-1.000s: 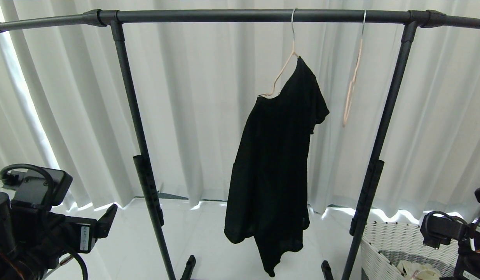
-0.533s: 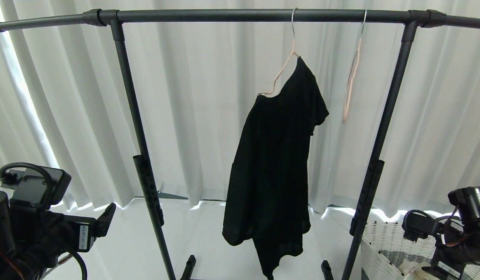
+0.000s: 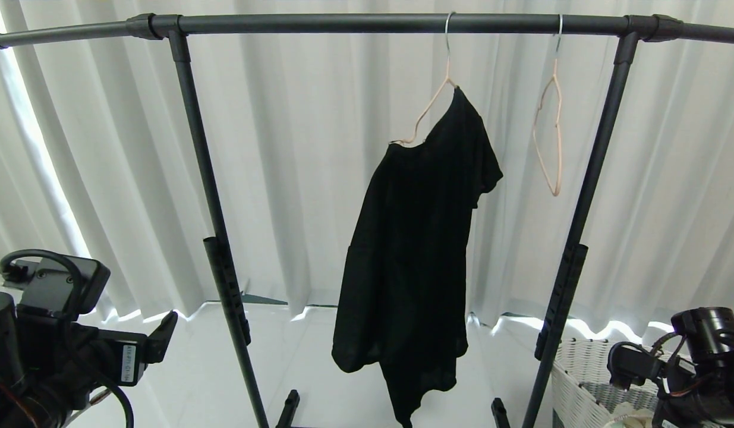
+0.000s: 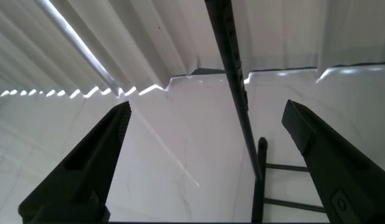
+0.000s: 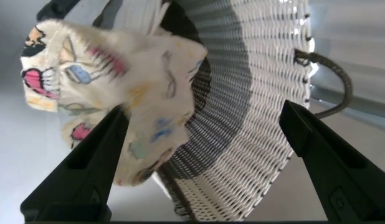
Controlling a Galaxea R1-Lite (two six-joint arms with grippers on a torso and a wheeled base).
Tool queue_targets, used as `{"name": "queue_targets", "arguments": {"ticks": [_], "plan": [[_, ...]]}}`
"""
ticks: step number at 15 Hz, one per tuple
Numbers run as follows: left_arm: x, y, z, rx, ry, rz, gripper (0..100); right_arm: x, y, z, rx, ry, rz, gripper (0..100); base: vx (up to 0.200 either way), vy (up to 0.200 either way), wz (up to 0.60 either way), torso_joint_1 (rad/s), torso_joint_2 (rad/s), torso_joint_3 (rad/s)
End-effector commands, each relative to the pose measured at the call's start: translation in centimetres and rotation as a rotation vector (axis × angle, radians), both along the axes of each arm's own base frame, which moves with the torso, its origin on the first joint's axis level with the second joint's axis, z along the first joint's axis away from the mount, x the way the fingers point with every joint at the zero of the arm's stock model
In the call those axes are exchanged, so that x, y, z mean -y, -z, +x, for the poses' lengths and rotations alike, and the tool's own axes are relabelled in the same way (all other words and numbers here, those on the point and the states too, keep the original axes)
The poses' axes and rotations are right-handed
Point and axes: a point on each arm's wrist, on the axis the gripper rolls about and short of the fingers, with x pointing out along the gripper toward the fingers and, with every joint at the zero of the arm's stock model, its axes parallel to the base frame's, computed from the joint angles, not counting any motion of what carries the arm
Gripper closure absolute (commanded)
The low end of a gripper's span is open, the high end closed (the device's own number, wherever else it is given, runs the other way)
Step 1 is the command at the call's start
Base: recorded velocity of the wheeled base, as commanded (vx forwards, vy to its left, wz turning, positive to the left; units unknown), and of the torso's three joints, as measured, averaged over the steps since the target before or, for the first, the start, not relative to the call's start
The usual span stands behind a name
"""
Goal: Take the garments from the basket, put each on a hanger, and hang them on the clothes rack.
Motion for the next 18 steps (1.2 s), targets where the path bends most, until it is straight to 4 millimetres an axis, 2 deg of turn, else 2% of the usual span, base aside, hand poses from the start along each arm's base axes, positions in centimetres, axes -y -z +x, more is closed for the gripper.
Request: {"name": "queue_targets", "arguments": {"ticks": [1,4,7,10,11,13,15,17,18], "plan": [[0.0,0.1,0.0,-0.003,0.0,0.001,0,0.0,0.4,-0.3,-0.023,-0.001,0.001,0,0.0,0.0,0.0,0.0,0.0,0.0],[0.0,0.1,0.0,-0.004,0.001,0.001,0,-0.1,0.6,0.1,0.0,-0.007,0.001,0,0.0,0.0,0.0,0.0,0.0,0.0],[0.0,0.1,-0.1,-0.001,0.0,0.0,0,-0.1,1.8,1.1,0.06,-0.007,-0.006,0,0.0,0.0,0.0,0.0,0.0,0.0],[0.0,0.0,-0.1,0.0,-0.002,0.0,0,0.0,2.2,0.8,0.072,0.0,-0.018,0,0.0,0.0,0.0,0.0,0.0,0.0],[0.0,0.1,0.0,-0.001,-0.002,0.0,0,0.0,2.2,0.8,0.076,0.003,-0.02,100,0.0,0.0,0.0,0.0,0.0,0.0],[0.0,0.0,0.0,0.0,0.0,0.0,0,0.0,1.5,0.8,0.112,0.002,-0.019,100,0.0,0.0,0.0,0.0,0.0,0.0],[0.0,0.1,0.0,-0.003,0.001,-0.001,0,0.0,-0.3,0.7,0.183,0.004,-0.022,100,0.0,0.0,0.0,0.0,0.0,0.0],[0.0,0.3,0.1,-0.016,-0.002,0.003,0,-0.1,-3.4,0.9,0.251,0.006,-0.022,100,0.0,0.0,0.0,0.0,0.0,0.0],[0.1,0.5,0.3,-0.028,-0.002,0.006,0,-0.1,-5.7,1.0,0.259,0.015,-0.016,100,0.0,0.0,0.0,0.0,0.0,0.0]]}}
